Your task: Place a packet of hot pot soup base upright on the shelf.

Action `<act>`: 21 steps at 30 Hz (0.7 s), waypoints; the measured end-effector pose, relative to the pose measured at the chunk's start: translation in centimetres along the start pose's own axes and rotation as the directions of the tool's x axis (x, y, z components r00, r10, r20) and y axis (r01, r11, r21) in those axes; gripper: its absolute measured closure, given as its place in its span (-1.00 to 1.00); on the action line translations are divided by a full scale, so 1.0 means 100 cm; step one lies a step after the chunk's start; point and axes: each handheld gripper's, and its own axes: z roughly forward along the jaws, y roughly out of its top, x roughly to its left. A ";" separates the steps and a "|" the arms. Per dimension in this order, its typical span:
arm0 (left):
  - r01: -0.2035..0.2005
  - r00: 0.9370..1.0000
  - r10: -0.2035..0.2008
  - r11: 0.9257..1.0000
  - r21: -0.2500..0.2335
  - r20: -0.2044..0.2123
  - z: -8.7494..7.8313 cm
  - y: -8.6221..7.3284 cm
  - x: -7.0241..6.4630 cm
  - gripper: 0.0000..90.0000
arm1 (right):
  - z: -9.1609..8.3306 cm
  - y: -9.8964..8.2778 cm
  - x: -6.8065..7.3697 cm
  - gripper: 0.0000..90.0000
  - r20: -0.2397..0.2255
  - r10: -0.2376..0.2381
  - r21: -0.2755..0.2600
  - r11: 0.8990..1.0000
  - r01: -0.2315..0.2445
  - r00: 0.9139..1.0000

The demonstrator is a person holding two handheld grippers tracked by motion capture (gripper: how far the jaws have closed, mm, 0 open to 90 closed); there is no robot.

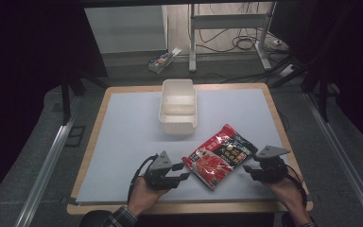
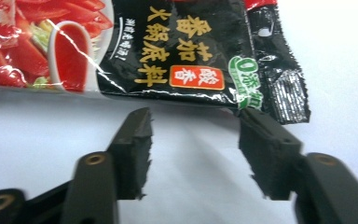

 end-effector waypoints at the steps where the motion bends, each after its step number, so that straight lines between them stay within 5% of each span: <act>1: -0.040 0.999 0.040 0.999 0.017 0.008 0.009 0.006 -0.003 0.65 | 0.000 -0.001 -0.001 -0.20 -0.004 0.005 -0.011 1.000 -0.005 1.000; 5: -0.086 0.996 0.086 0.996 0.025 0.000 0.023 0.016 -0.008 0.96 | 0.001 -0.002 -0.003 -0.36 -0.004 0.010 -0.022 1.000 -0.010 1.000; 8: -0.098 0.995 0.098 0.994 0.038 -0.005 0.038 0.023 -0.007 1.00 | 0.001 -0.002 -0.004 -0.41 -0.006 0.017 -0.021 1.000 -0.017 1.000; 14: -0.045 0.999 0.046 0.996 0.079 -0.006 0.060 0.016 0.002 1.00 | 0.004 -0.005 -0.009 -0.50 -0.006 0.062 -0.008 0.998 -0.062 0.998; 21: -0.020 1.000 0.020 0.996 0.089 0.003 0.062 0.009 0.004 1.00 | 0.006 -0.007 -0.011 -0.53 -0.017 0.081 0.013 0.997 -0.080 0.997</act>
